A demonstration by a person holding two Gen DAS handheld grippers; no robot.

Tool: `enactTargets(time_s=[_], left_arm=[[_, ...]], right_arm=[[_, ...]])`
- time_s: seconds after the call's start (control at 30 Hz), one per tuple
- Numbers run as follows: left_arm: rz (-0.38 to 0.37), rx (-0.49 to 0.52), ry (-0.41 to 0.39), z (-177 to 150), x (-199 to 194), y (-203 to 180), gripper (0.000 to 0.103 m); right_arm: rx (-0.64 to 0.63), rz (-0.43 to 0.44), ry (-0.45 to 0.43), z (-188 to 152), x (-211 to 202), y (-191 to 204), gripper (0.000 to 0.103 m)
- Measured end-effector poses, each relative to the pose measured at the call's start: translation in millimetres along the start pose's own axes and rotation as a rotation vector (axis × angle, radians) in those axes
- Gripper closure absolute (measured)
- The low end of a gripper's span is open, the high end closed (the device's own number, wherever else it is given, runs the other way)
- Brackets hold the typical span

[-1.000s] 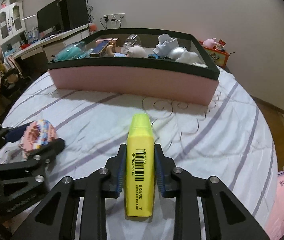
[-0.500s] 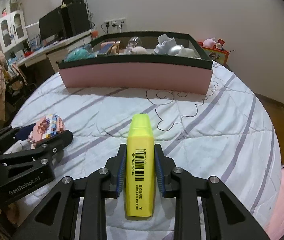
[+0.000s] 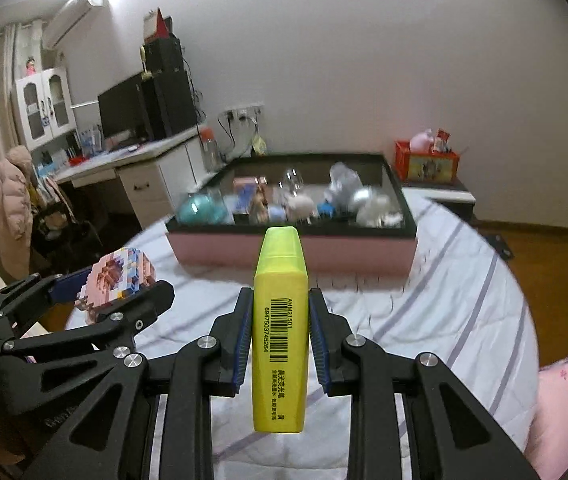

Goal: Organize rigid objects
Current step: 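Lift the brick donut and yellow highlighter and carry them over the pink box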

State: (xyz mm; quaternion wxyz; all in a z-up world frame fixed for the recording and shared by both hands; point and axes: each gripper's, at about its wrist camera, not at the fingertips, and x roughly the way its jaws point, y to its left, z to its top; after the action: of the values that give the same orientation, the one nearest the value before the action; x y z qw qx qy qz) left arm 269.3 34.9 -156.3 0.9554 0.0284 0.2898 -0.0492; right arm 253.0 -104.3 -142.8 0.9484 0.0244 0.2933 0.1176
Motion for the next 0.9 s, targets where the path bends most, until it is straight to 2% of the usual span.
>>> enactTargets(time_s=[0.27, 0.43, 0.53, 0.67, 0.9], left_arm=[[0.055, 0.039, -0.178, 28.1, -55.0, -6.9, 0.039], [0.098, 0.058, -0.320, 39.2, -90.4, -12.0, 0.039], [0.077, 0.049, -0.375, 47.6, -106.8, -10.3, 0.039], [0.087, 0.065, -0.479, 54.4, -127.2, -13.5, 0.039], [0.079, 0.062, -0.521, 61.8, -129.2, -14.7, 0.039]], right_arm=[[-0.047, -0.015, -0.160, 26.4, -48.5, 16.3, 0.076], [-0.112, -0.099, -0.287, 41.9, -85.0, 30.8, 0.076], [-0.121, -0.108, -0.351, 47.7, -102.2, 35.7, 0.076], [-0.134, -0.121, -0.438, 54.5, -122.2, 41.1, 0.076], [-0.142, -0.133, -0.495, 64.5, -133.6, 41.4, 0.076]])
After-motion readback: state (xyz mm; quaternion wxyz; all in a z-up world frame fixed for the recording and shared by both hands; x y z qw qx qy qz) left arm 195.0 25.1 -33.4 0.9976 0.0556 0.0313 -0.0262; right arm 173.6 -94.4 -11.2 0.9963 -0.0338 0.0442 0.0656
